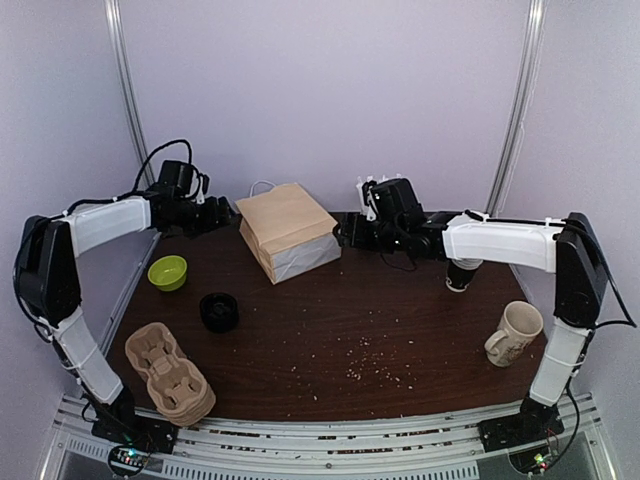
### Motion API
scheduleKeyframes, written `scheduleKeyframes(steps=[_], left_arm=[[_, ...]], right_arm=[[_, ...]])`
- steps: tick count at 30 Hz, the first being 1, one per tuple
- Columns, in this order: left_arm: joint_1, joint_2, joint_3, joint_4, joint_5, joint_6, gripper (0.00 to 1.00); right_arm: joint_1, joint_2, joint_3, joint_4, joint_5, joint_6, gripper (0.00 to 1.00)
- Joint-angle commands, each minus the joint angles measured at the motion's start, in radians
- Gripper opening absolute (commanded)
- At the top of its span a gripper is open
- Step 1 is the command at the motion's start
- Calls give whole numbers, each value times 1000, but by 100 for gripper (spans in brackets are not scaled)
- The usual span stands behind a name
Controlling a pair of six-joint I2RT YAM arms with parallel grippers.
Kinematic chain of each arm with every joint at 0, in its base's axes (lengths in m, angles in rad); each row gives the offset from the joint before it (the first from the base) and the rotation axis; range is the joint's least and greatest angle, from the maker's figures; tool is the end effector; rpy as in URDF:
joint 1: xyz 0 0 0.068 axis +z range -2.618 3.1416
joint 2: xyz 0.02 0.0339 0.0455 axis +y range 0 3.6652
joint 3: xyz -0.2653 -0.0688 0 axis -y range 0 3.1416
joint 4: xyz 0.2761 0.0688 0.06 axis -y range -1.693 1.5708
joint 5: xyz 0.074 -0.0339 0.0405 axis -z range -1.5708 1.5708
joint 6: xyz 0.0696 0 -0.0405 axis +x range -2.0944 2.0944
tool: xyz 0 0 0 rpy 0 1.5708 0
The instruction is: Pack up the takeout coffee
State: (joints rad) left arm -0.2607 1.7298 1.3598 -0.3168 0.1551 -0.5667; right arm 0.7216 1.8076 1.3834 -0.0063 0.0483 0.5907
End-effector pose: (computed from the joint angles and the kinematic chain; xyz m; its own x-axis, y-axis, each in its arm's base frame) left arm 0.4335 -0.1268 0.2410 -0.7156 -0.3581 -0.5998 -0.0167 0.8671 -0.4978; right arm 0.3693 0.3205 0.2525 -0.6094 0.2048 -0.7660 -0.3462 0.8004 0.4894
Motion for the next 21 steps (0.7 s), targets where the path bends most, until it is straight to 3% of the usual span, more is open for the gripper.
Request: scheduleKeyframes(steps=[1, 12, 21], left_arm=[[5, -103, -58, -14, -58, 86, 81], [6, -182, -177, 38, -127, 142, 81], [5, -209, -252, 87, -72, 142, 80]], right_arm=[[-48, -44, 48, -144, 93, -38, 77], [-215, -207, 306, -680, 226, -225, 70], [-324, -198, 388, -901, 256, -277, 65]])
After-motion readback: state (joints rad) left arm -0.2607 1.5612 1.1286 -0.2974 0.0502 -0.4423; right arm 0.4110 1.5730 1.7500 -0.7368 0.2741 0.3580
